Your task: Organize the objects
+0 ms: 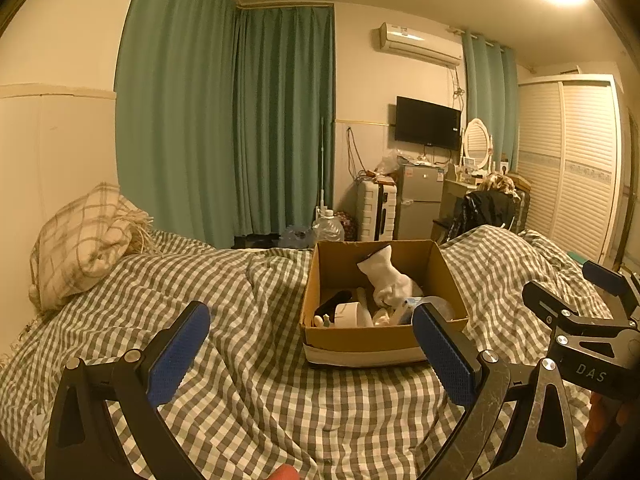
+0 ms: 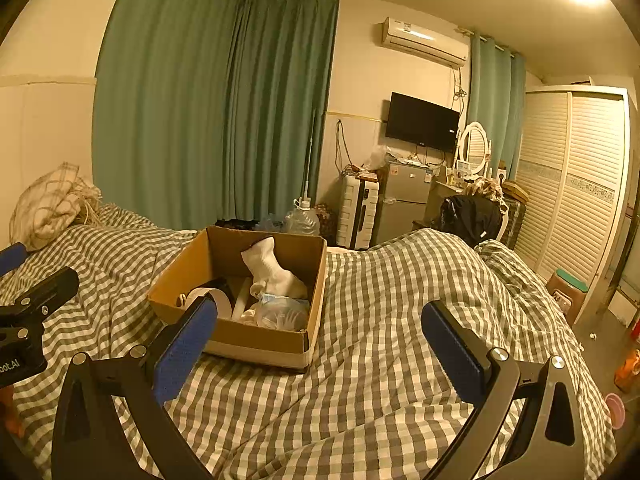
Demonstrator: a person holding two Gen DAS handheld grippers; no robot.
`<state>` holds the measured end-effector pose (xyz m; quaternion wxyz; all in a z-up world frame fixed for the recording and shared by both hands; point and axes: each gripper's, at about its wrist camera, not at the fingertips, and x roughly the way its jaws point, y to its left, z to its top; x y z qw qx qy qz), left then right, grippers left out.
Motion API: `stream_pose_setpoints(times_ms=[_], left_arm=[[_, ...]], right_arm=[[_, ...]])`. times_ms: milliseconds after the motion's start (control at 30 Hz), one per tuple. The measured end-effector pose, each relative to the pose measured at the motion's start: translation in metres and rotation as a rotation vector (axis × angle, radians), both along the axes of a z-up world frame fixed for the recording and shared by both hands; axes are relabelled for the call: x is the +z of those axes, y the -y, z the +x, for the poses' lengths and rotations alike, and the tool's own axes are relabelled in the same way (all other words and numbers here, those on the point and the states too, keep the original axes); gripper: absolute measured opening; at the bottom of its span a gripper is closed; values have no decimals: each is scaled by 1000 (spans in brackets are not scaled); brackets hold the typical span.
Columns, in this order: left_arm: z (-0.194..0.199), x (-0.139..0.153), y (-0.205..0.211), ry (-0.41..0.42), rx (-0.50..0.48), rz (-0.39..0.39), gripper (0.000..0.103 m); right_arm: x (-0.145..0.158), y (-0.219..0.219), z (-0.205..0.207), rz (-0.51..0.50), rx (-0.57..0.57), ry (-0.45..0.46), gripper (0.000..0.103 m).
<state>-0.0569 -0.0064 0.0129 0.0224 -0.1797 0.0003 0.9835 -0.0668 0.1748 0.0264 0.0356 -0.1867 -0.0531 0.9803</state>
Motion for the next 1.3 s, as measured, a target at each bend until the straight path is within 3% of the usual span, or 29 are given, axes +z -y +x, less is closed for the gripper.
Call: stream_pose_setpoints(times_ms=[1300], left_arm=[[6, -1, -3, -34, 23, -15, 103]], right_arm=[[-7, 4, -3, 3, 8, 18, 103]])
